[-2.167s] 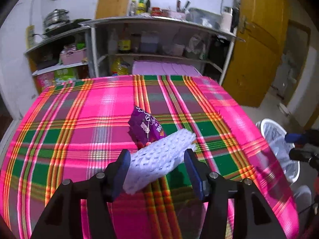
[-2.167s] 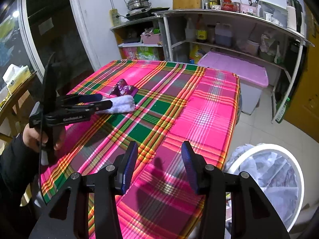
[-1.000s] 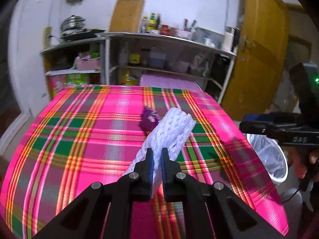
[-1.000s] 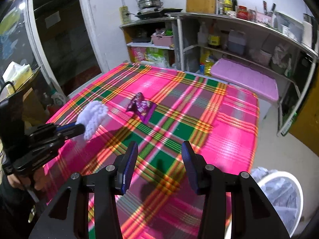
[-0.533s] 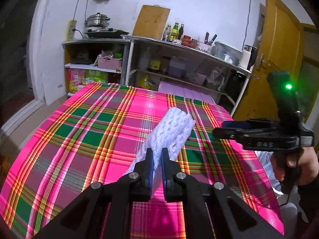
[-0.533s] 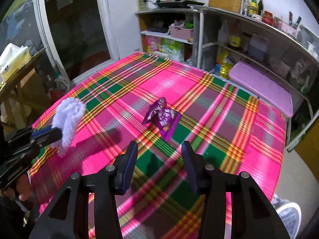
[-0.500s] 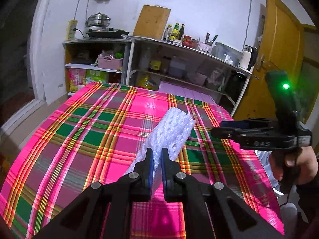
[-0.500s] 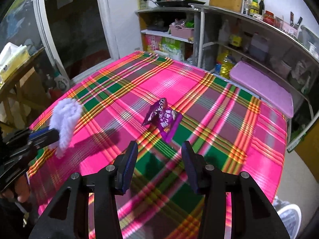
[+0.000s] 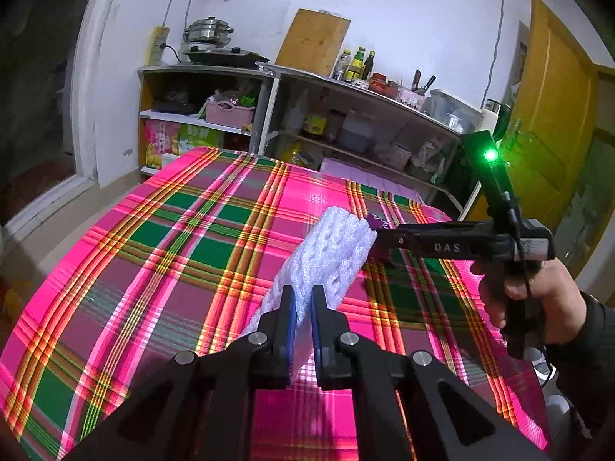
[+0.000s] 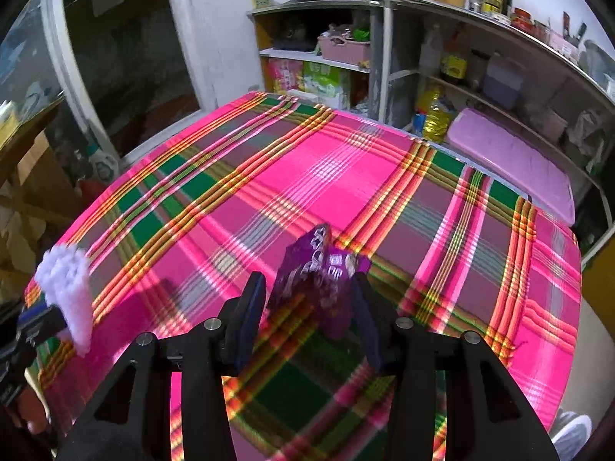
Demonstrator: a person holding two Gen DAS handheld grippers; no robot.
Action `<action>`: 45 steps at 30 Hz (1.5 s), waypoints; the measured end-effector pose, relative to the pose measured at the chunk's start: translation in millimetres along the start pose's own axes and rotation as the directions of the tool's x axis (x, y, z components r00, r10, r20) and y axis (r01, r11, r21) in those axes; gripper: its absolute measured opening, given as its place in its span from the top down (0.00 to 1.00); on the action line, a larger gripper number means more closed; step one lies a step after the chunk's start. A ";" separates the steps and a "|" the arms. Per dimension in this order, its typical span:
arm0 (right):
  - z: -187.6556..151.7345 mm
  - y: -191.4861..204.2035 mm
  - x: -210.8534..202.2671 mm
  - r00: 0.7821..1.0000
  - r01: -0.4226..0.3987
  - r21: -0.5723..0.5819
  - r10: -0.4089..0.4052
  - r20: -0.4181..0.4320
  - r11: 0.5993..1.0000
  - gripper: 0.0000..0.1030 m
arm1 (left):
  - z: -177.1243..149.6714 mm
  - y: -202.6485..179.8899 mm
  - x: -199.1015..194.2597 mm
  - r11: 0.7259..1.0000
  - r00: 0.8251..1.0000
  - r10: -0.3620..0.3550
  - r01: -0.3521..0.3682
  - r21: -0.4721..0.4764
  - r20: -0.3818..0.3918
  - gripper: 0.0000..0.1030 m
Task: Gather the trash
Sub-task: 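Grasp the white foam net sleeve with the left gripper while the right grasps the purple wrapper, then carry the foam sleeve and purple wrapper over the bin with both grippers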
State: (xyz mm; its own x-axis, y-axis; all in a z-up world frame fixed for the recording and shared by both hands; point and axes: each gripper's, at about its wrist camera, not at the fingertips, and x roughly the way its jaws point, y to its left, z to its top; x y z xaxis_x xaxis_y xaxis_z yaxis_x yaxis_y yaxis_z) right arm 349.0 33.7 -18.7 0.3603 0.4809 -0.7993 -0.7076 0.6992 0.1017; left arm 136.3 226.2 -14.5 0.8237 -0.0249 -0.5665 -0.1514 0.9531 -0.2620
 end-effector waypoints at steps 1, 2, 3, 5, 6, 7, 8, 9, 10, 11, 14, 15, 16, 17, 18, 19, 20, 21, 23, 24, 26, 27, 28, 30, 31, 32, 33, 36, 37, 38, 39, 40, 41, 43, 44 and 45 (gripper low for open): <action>2.0 -1.5 2.5 1.000 0.001 0.013 -0.001 -0.002 1.000 0.55 | -0.1 2.2 0.4 1.000 1.000 -0.002 0.002 -0.004 0.000 0.93; 3.6 -2.6 5.8 1.000 0.000 0.026 0.000 -0.008 1.000 0.55 | -0.2 3.0 0.8 1.000 1.000 -0.004 0.004 -0.006 0.000 0.93; 5.0 -3.2 8.7 1.000 0.002 0.034 -0.002 -0.014 0.999 0.55 | -0.3 4.3 1.2 1.000 1.000 -0.006 0.006 -0.008 0.000 0.93; 6.7 -4.3 14.5 1.000 0.012 0.043 -0.011 -0.026 0.999 0.55 | -0.6 5.8 2.1 1.000 1.000 -0.010 0.010 -0.011 -0.001 0.93; 7.0 -5.0 16.5 0.999 0.015 0.049 -0.013 -0.030 0.999 0.55 | -1.1 6.4 2.4 1.000 1.000 -0.010 0.010 -0.012 -0.002 0.93; 7.1 -5.9 17.4 0.999 0.017 0.055 -0.015 -0.031 0.998 0.55 | -1.4 7.3 3.3 1.000 1.000 -0.013 0.013 -0.014 -0.004 0.93; 7.5 -7.1 17.9 0.999 0.014 0.065 -0.012 -0.032 0.998 0.55 | -2.0 7.1 3.6 1.000 1.000 -0.013 0.013 -0.016 -0.006 0.93; 7.9 -8.2 17.6 0.999 0.010 0.073 -0.007 -0.031 0.997 0.55 | -2.5 7.7 4.3 1.000 1.000 -0.013 0.013 -0.017 -0.007 0.93; 8.0 -9.0 17.3 1.000 0.008 0.077 -0.006 -0.030 0.997 0.59 | -2.2 7.7 5.1 1.000 1.000 -0.014 0.014 -0.018 -0.008 0.93; 7.7 -9.2 16.9 0.999 0.008 0.073 -0.006 -0.033 0.997 0.64 | -2.4 7.6 5.4 1.000 1.000 -0.014 0.014 -0.018 -0.009 0.93; 5.8 -7.0 13.3 1.000 0.009 0.062 -0.008 -0.029 0.998 0.73 | -2.9 7.5 5.9 1.000 1.000 -0.014 0.014 -0.018 -0.011 0.93; 4.7 -6.2 11.2 1.000 0.008 0.058 -0.007 -0.025 0.998 0.75 | -3.3 6.9 6.5 1.000 1.000 -0.013 0.013 -0.018 -0.013 0.93; 3.4 -5.7 8.6 1.000 0.006 0.055 -0.004 -0.021 0.998 0.76 | -3.7 6.3 7.0 1.000 1.000 -0.012 0.011 -0.017 -0.015 0.93; 1.7 -5.0 4.9 1.000 0.000 0.052 0.001 -0.015 0.999 0.76 | -3.6 5.6 7.8 1.000 1.000 -0.010 0.009 -0.017 -0.016 0.93; -0.2 -4.5 0.7 1.000 -0.006 0.051 0.006 -0.009 0.999 0.77 | -3.9 5.0 8.1 1.000 1.000 -0.006 0.006 -0.016 -0.017 0.93; -2.0 -4.2 -2.9 1.000 -0.009 0.050 0.010 -0.003 0.999 0.77 | -4.1 4.4 8.3 1.000 1.000 -0.003 0.003 -0.017 -0.019 0.93; -4.4 -3.7 -7.9 1.000 -0.013 0.050 0.013 0.003 0.999 0.77 | -3.9 2.8 7.8 1.000 1.000 -0.001 0.001 -0.017 -0.020 0.93; -7.7 -3.4 -14.5 1.000 -0.019 0.051 0.018 0.012 0.999 0.77 | -3.9 1.4 7.3 1.000 1.000 0.000 0.000 -0.017 -0.020 0.93; -14.1 -2.7 -26.4 0.999 -0.029 0.052 0.028 0.026 0.998 0.77 | -4.2 -2.6 5.5 1.000 1.000 0.004 -0.004 -0.016 -0.021 0.93; -18.3 -2.6 -34.0 0.999 -0.035 0.053 0.033 0.036 0.998 0.77 | -4.3 -5.6 4.5 1.000 1.000 0.004 -0.004 -0.015 -0.021 0.93; -27.0 -2.1 -48.4 0.998 -0.044 0.056 0.041 0.053 0.997 0.77 | -4.8 -10.9 2.5 1.000 1.000 0.005 -0.006 -0.013 -0.022 0.93; -31.8 -2.3 -55.9 0.997 -0.048 0.059 0.044 0.062 0.997 0.77 | -5.5 -15.1 1.0 1.000 1.000 0.004 -0.004 -0.010 -0.022 0.93; -35.8 -2.4 -62.3 0.997 -0.050 0.062 0.046 0.068 0.997 0.77 | -6.0 -18.4 -0.6 1.000 1.000 0.002 -0.002 -0.009 -0.022 0.93; -46.3 -3.1 -77.1 0.995 -0.056 0.068 0.050 0.082 0.996 0.77 | -7.2 -28.2 -4.5 1.000 1.000 -0.003 0.003 -0.002 -0.022 0.93; -51.3 -3.7 -84.0 0.995 -0.060 0.072 0.054 0.090 0.996 0.77 | -7.4 -32.4 -6.1 1.000 1.000 -0.005 0.005 0.001 -0.022 0.93; -57.0 -4.5 -91.6 0.994 -0.064 0.077 0.057 0.098 0.995 0.77 | -7.7 -37.6 -8.1 1.000 1.000 -0.008 0.009 0.005 -0.022 0.93; -62.2 -5.2 -98.3 0.993 -0.068 0.081 0.060 0.105 0.994 0.77 | -8.9 -45.0 -10.6 1.000 1.000 -0.013 0.014 0.012 -0.022 0.93; -76.9 -5.7 -118.0 0.990 -0.071 0.089 0.059 0.127 0.993 0.77 | -11.3 -62.5 -16.8 0.999 0.999 -0.026 0.027 0.029 -0.023 0.93; -81.6 -5.8 -124.1 0.989 -0.071 0.091 0.059 0.134 0.993 0.77 | -12.2 -68.5 -19.0 0.999 0.999 -0.031 0.032 0.036 -0.022 0.93; -87.0 -6.2 -131.1 0.988 -0.070 0.093 0.057 0.142 0.993 0.77 | -13.4 -75.5 -21.4 0.998 0.999 -0.035 0.036 0.043 -0.022 0.93; -91.4 -6.6 -137.2 0.987 -0.067 0.095 0.053 0.149 0.993 0.77 | -14.1 -81.7 -23.8 0.998 0.999 -0.038 0.039 0.049 -0.022 0.93; -97.0 -7.2 -145.0 0.986 -0.062 0.096 0.046 0.159 0.993 0.77 | -14.9 -87.6 -25.6 0.998 0.999 -0.043 0.044 0.055 -0.022 0.93; -100.4 -8.6 -149.7 0.985 -0.060 0.098 0.043 0.164 0.993 0.77 | -16.2 -94.7 -28.0 0.997 0.999 -0.048 0.049 0.061 -0.023 0.93; -110.0 -11.3 -161.4 0.983 -0.058 0.104 0.039 0.178 0.993 0.77 | -18.5 -107.7 -32.5 0.996 0.998 -0.059 0.060 0.073 -0.023 0.93; -115.5 -13.3 -167.3 0.982 -0.055 0.109 0.034 0.184 0.993 0.77 | -19.0 -112.6 -34.0 0.995 0.998 -0.064 0.066 0.078 -0.023 0.93; -119.9 -15.4 -172.2 0.982 -0.050 0.113 0.028 0.189 0.992 0.77 | -19.9 -118.1 -35.6 0.994 0.997 -0.070 0.072 0.083 -0.024 0.93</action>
State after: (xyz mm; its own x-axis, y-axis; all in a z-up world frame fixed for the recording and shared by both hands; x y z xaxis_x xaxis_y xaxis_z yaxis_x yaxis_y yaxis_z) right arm 224.9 -123.3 46.3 0.4489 0.5913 -0.6700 -0.6517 0.7296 0.2072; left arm 114.0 108.5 21.1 0.8190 -0.0985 -0.5652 -0.0463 0.9706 -0.2362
